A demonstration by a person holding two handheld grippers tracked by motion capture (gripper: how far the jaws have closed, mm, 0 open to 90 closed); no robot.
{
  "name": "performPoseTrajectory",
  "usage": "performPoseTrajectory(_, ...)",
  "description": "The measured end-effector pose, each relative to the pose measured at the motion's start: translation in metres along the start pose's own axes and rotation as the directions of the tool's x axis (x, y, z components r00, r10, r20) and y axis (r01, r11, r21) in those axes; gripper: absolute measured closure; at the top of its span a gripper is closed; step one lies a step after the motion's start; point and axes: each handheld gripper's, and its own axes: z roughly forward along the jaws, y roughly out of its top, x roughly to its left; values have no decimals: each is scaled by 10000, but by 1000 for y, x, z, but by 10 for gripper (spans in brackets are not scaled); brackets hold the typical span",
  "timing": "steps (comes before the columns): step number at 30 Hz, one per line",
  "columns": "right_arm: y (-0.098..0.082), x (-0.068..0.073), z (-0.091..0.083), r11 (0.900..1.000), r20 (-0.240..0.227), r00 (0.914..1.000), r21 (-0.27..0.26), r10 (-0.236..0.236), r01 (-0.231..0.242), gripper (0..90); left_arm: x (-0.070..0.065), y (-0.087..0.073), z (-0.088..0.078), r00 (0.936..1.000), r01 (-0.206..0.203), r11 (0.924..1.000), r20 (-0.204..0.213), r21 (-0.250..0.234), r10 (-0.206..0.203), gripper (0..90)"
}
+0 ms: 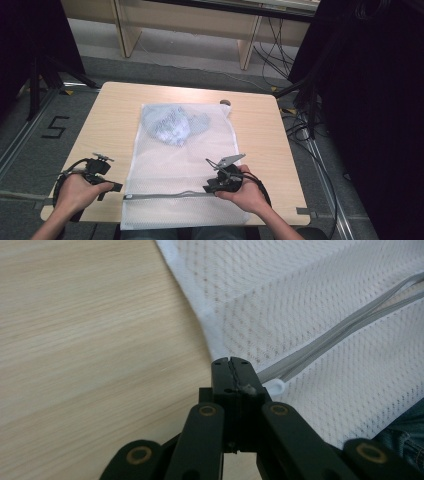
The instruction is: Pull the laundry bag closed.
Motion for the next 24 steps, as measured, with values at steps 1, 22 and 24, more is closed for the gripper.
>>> performPoseTrajectory(1,0,0,0,10000,0,10000,0,0,0,689,-1,1,3,9998,-206,9997,-25,142,207,900)
performPoseTrajectory(22,63,60,65,9916,-1309,9834,141,-1260,1289,719,-13,4,32,9972,-648,9943,-329,847,678,900)
performPoseTrajectory(24,65,61,68,9925,-1440,9823,87,-1197,1222,727,-13,4,32,9971,-659,9941,-315,865,688,900)
